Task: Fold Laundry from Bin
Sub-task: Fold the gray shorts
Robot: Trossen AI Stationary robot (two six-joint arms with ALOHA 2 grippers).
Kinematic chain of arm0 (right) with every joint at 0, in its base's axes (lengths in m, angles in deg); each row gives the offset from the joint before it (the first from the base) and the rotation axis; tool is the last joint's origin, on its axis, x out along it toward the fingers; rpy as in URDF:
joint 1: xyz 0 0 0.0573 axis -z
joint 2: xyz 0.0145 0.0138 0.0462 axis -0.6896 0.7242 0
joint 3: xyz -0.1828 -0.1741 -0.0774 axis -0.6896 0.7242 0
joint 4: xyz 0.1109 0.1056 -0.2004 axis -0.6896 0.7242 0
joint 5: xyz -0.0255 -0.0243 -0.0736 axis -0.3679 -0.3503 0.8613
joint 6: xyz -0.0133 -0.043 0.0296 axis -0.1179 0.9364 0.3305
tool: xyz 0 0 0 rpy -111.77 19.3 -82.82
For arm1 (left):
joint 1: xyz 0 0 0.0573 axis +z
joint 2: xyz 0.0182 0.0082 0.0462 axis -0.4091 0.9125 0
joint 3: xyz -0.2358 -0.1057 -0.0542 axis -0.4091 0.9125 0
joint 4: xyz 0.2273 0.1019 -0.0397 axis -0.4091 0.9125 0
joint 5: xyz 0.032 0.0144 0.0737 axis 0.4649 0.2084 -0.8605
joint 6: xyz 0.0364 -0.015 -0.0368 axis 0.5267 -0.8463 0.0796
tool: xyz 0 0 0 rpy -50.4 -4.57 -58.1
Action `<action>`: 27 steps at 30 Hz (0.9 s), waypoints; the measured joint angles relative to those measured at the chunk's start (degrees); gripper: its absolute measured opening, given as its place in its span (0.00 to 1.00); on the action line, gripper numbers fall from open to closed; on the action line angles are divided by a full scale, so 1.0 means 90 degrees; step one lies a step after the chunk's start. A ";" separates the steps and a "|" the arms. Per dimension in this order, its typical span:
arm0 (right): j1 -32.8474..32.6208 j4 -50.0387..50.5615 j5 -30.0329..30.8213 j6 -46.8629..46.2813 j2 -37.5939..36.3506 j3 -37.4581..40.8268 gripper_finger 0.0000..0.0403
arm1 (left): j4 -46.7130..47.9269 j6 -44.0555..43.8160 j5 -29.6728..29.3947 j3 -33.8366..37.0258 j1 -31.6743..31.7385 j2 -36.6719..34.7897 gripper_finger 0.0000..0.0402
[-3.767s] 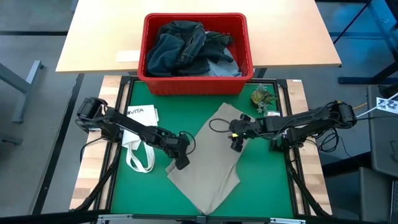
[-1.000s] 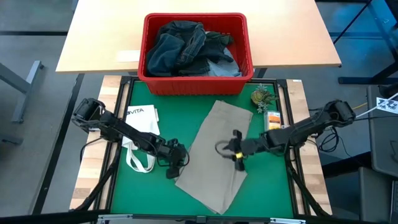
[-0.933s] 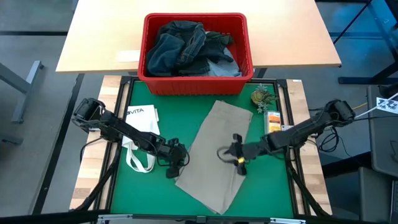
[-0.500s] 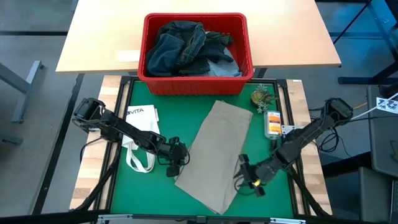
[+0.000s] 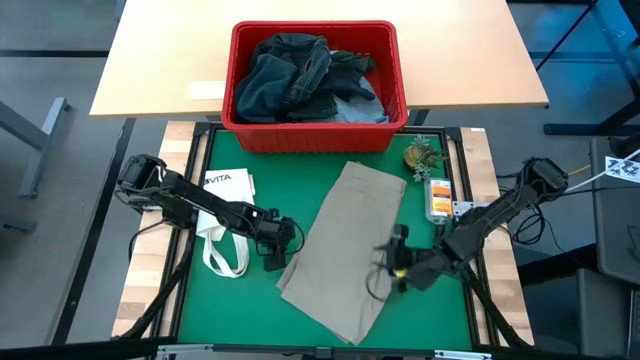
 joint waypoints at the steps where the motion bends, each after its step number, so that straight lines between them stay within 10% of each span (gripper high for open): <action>1: 0.0184 0.0231 0.0001 -0.0171 0.0027 0.0000 0.43 | -0.0030 -0.0056 0.0000 -0.0002 0.0000 0.0000 0.30; 16: 0.2088 0.0640 -0.0907 -0.0463 0.1496 -0.0027 0.43 | -0.1029 -0.0675 0.0021 -0.0005 -0.0449 0.0481 0.20; 27: 0.2876 -0.0834 -0.0785 0.1209 0.1940 -0.0013 0.43 | -0.2226 -0.1143 0.0381 -0.0005 -0.0773 0.0925 0.15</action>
